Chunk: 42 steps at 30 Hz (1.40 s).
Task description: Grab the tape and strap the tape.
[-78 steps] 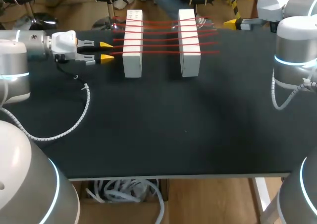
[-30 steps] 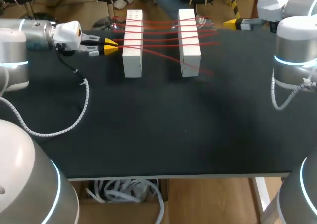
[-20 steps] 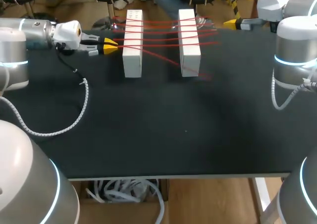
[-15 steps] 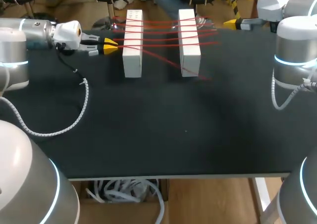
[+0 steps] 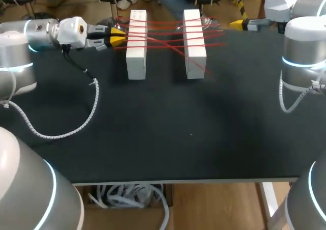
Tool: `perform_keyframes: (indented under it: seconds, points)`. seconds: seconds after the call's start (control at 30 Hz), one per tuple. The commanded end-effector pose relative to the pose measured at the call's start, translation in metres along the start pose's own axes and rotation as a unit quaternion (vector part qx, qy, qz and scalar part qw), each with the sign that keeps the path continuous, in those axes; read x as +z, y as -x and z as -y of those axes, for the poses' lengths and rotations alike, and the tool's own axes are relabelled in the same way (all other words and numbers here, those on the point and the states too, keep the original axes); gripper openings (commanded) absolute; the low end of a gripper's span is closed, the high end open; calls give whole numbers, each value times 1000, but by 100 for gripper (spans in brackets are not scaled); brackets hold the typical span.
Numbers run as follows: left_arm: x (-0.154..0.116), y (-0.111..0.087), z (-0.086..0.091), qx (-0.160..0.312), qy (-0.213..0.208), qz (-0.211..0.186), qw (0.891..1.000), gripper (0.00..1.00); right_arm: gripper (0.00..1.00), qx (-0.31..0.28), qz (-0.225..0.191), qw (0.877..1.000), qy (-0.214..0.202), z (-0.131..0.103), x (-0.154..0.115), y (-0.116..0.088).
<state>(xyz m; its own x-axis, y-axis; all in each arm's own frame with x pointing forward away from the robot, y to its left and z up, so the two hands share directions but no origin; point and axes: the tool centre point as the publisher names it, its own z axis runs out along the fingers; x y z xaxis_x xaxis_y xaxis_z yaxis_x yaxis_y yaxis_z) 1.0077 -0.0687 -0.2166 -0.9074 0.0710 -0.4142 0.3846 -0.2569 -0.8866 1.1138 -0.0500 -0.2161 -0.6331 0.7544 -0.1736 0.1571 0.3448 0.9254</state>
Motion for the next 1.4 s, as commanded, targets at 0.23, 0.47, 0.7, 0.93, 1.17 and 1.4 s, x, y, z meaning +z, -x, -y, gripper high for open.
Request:
perform_keyframes:
  seconds: [0.23, 0.47, 0.7, 0.93, 1.17, 1.4]
  points:
    - [24, 7, 34, -41, -57, -8, 997, 0, 100, 0, 0, 1000, 0, 0, 0, 0]
    - [41, 8, 47, -83, -84, 15, 993, 0, 100, 0, 0, 1000, 0, 0, 0, 0]
    - [53, -1, 64, -89, -98, 21, 991, 0, 100, 0, 0, 1000, 0, 0, 0, 0]
    - [65, -5, 83, -110, -99, 32, 988, 0, 100, 0, 0, 1000, 0, 0, 0, 0]
    - [73, -4, 91, -130, -104, 39, 985, 0, 100, 0, 0, 1000, 0, 0, 0, 0]
    - [75, -3, 88, -136, -121, 32, 983, 0, 100, 0, 0, 1000, 0, 0, 0, 0]
